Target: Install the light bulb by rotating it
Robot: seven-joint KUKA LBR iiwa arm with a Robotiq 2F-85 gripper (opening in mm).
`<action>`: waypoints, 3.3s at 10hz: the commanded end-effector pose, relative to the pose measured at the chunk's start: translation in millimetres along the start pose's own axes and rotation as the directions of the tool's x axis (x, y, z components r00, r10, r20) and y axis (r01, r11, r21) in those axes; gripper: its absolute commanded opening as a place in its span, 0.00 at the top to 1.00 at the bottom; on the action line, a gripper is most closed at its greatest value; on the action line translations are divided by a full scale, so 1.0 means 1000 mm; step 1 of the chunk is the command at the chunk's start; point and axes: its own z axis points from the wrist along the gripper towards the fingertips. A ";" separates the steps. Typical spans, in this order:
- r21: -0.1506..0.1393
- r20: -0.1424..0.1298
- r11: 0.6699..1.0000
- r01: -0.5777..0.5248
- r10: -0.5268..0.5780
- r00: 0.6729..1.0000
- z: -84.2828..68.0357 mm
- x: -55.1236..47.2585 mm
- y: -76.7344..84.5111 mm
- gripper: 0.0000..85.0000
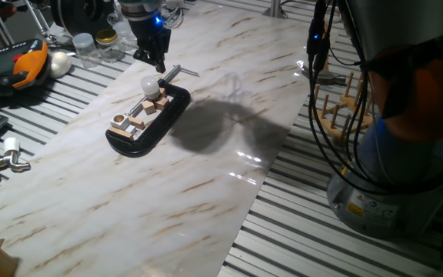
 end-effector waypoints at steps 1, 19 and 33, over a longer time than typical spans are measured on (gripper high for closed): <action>0.000 0.000 1.000 0.007 -0.007 1.000 0.000 -0.002 -0.001 1.00; -0.043 0.043 0.999 0.008 -0.006 0.999 0.029 -0.053 -0.026 1.00; -0.039 -0.033 0.999 0.033 -0.034 0.999 0.029 -0.047 -0.020 1.00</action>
